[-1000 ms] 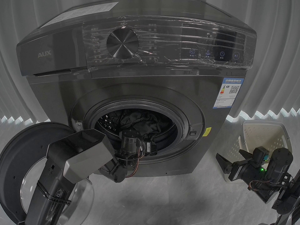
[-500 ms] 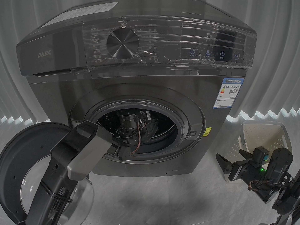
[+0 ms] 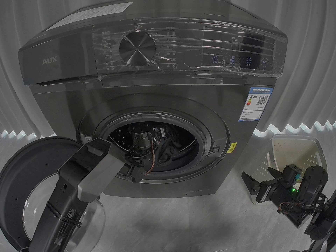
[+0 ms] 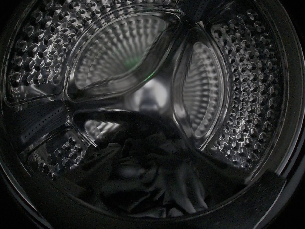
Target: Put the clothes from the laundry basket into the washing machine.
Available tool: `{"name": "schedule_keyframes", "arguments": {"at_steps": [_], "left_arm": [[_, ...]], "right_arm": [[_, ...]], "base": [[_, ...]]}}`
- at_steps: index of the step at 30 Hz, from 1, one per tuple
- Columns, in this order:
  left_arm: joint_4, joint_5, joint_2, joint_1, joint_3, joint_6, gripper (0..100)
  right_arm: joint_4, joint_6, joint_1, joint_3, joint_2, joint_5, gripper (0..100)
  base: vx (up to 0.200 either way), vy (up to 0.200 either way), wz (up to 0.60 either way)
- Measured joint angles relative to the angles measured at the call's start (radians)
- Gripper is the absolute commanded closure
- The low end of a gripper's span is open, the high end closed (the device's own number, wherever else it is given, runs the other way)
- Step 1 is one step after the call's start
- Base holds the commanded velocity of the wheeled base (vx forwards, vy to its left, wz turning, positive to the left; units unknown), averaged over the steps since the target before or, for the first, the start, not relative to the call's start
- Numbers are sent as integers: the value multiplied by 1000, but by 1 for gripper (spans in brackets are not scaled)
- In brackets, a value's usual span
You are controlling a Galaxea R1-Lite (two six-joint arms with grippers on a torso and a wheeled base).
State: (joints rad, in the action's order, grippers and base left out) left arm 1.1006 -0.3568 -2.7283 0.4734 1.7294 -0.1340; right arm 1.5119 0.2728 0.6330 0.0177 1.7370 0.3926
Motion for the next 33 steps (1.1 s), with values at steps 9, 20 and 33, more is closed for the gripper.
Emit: {"name": "schedule_keyframes", "arguments": {"at_steps": [9, 20, 33], "left_arm": [[-26, 7, 84, 37, -215, -2, 0], [-42, 11, 120, 62, -392, -1, 0], [-41, 11, 41, 51, -264, -2, 100]], "right_arm": [[0, 0, 0, 0, 0, 0, 0], [0, 1, 5, 0, 0, 1, 0], [0, 4, 8, 0, 0, 1, 0]], "base": [[0, 0, 0], [0, 0, 0], [0, 0, 0]]}}
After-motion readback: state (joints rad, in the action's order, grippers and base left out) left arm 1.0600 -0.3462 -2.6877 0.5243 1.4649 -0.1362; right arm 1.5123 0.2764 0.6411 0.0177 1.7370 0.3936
